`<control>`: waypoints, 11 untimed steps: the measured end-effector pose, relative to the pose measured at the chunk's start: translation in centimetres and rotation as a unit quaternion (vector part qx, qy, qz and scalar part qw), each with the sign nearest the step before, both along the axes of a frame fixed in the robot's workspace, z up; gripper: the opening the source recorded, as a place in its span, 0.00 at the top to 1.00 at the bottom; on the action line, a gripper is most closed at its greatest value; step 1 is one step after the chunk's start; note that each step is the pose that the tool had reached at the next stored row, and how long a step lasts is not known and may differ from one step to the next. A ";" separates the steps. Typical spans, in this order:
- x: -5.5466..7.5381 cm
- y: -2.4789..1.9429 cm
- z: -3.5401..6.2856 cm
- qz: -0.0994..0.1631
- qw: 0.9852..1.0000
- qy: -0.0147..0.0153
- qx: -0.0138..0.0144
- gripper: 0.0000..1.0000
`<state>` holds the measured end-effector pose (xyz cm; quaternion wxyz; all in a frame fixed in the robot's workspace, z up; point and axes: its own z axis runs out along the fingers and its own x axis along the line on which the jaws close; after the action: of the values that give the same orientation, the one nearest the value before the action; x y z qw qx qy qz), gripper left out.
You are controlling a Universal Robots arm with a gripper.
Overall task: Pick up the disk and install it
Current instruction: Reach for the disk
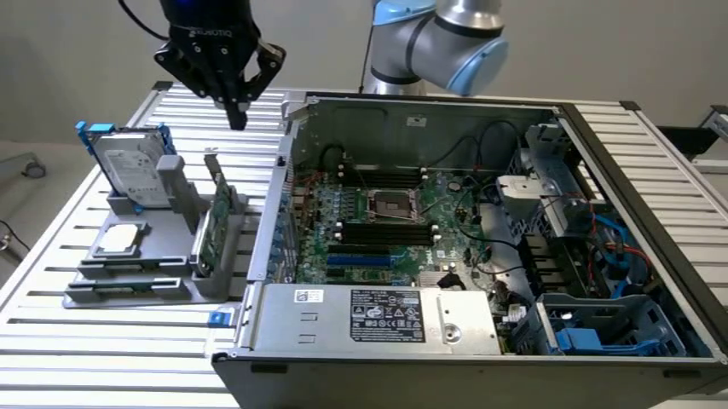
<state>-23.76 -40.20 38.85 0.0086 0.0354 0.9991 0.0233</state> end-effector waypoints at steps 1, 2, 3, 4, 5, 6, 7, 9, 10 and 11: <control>-0.5 0.00 -0.02 0.000 1.000 0.000 0.000 0.89; -0.9 0.00 -0.04 0.000 1.000 0.000 0.000 0.89; -1.4 0.01 -0.07 0.000 1.000 0.000 0.000 0.89; -1.8 0.01 -0.09 0.000 1.000 0.001 0.000 0.89; -2.3 0.01 -0.11 0.000 1.000 0.001 0.000 0.89; -2.7 0.01 -0.14 0.000 1.000 0.001 0.000 0.89; -3.2 0.01 -0.16 0.000 1.000 0.001 0.000 0.89; -4.1 0.02 -0.22 0.000 1.000 0.001 -0.001 0.89; -4.6 0.03 -0.24 0.000 1.000 0.001 -0.001 0.89; -5.0 0.05 -0.28 0.000 1.000 0.002 -0.001 0.89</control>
<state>-28.76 -40.15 38.58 0.0071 0.0354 0.9991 0.0225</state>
